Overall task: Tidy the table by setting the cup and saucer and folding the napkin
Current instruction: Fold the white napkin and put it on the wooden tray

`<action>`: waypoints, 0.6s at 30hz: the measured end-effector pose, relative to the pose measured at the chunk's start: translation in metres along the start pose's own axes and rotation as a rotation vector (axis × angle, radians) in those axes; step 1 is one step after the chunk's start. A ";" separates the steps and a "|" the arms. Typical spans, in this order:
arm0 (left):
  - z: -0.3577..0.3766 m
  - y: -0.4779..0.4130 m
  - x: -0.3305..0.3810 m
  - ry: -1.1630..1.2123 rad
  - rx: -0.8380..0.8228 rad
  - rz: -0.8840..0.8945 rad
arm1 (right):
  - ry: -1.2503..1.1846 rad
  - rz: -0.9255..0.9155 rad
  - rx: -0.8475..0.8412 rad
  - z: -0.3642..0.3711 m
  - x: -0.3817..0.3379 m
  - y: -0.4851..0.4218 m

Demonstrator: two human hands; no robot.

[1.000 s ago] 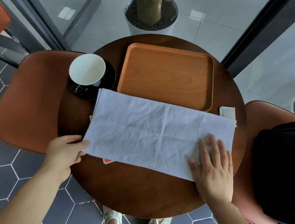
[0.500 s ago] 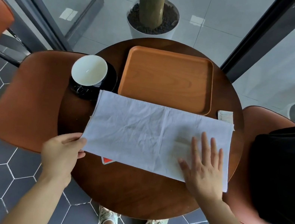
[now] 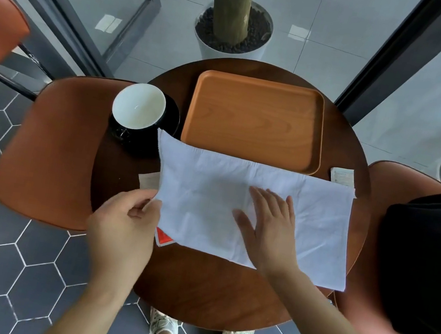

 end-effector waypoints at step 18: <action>0.076 0.077 0.076 -0.161 -0.228 0.560 | -0.477 0.295 -0.037 -0.061 0.000 -0.106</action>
Point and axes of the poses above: each hand's wrist, its own y-axis away from the middle knuckle, its own z-axis out of the palm, x = y × z, the point moved 5 cm from there along -y, towards the middle knuckle, and after that the axes turned 5 degrees about -z, right-handed, at the moved point
